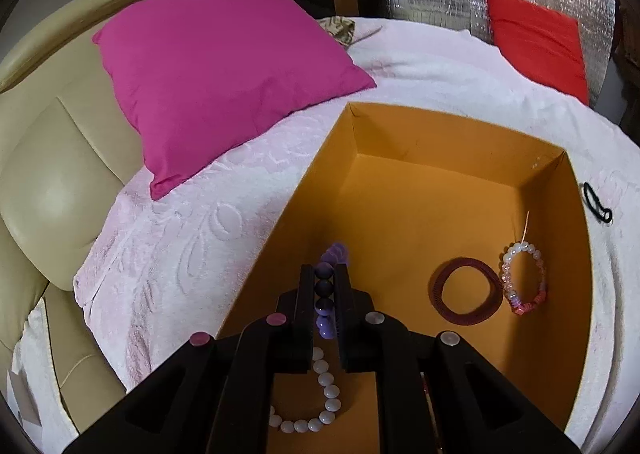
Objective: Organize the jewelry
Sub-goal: 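Carry the purple bracelet into the orange box with the left gripper while the right holds the black ring, then open the left gripper to drop the purple bracelet while the right drops the black ring into the box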
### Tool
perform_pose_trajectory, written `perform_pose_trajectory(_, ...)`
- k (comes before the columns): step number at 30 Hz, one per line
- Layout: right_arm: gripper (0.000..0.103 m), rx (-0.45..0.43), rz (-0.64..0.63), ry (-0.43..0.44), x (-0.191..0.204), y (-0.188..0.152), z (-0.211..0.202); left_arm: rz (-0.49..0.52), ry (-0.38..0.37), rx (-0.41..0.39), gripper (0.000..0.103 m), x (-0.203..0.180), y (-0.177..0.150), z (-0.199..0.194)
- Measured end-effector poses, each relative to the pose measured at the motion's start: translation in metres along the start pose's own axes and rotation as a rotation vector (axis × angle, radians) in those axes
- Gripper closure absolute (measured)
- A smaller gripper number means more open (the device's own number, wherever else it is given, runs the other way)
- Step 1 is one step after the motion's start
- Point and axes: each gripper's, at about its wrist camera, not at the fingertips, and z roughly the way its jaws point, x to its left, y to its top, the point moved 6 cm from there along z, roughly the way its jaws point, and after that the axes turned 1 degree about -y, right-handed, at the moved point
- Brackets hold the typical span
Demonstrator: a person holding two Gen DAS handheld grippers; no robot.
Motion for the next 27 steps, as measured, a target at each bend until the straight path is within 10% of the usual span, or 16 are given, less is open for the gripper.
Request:
perform_pose_trajectory(12,0.089,-0.002,0.005,-0.050,-0.002,0.005,0.004,0.025,0.021,0.015,0.094,-0.005,0.001,0.004)
perform_pose_trajectory(16,0.072,-0.026,0.027,-0.066,-0.010,0.007,-0.001,0.025,0.029,0.023,0.093,-0.002,0.001,0.007)
perform_pose_trajectory(27,0.072,-0.056,0.042,-0.080,-0.017,0.016,-0.014,0.050,0.063,-0.014,0.050,-0.003,0.004,0.003)
